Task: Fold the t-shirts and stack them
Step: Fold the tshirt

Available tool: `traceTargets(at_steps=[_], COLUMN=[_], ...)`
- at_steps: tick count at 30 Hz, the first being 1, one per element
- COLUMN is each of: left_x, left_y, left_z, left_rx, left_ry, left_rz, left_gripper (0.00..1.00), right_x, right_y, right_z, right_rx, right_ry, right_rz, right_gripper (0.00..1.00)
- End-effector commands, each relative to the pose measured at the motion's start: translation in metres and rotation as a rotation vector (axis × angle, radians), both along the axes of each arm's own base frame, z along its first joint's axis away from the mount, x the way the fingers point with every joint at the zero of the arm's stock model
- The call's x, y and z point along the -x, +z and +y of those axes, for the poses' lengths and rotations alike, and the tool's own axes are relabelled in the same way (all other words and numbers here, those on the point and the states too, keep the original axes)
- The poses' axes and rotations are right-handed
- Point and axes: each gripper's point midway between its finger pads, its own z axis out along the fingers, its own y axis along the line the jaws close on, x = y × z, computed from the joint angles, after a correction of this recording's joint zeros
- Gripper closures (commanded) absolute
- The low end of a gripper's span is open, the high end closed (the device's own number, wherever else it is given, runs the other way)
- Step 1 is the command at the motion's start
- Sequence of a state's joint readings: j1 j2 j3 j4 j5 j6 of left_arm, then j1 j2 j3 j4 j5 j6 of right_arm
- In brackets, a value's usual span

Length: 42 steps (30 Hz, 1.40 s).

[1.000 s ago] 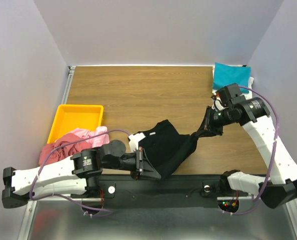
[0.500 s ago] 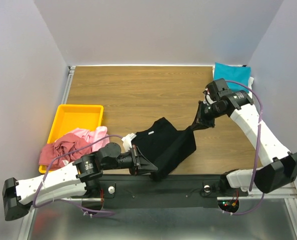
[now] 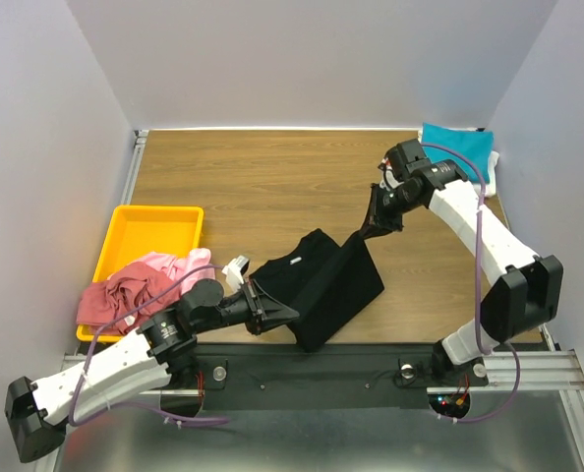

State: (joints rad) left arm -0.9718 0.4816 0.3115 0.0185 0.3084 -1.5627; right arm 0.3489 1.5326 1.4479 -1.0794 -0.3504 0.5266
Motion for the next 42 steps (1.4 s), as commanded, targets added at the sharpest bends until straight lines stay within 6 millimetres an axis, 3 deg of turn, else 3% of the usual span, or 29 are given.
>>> traceTargets(at_steps=[1, 12, 25, 42], left_x=[0.001, -0.015, -0.057, -0.097], left_y=[-0.002, -0.024, -0.054, -0.078], left_z=[0.002, 0.015, 0.035, 0.054], left_rx=[0.04, 0.049, -0.096, -0.239], left_ry=[-0.012, 0.033, 0.074, 0.068], left_rz=[-0.017, -0.006, -0.062, -0.088], left_gripper=[1.0, 1.0, 1.0, 1.0], right_x=[-0.043, -0.074, -0.099, -0.117], right_y=[0.015, -0.004, -0.025, -0.055], right_z=[0.005, 0.014, 0.025, 0.033], right_rx=[0.004, 0.019, 0.014, 0.022], right_ry=[0.006, 0.035, 0.05, 0.069], right_rz=[-0.169, -0.177, -0.17, -0.127], right_gripper=[1.0, 0.99, 1.0, 1.0])
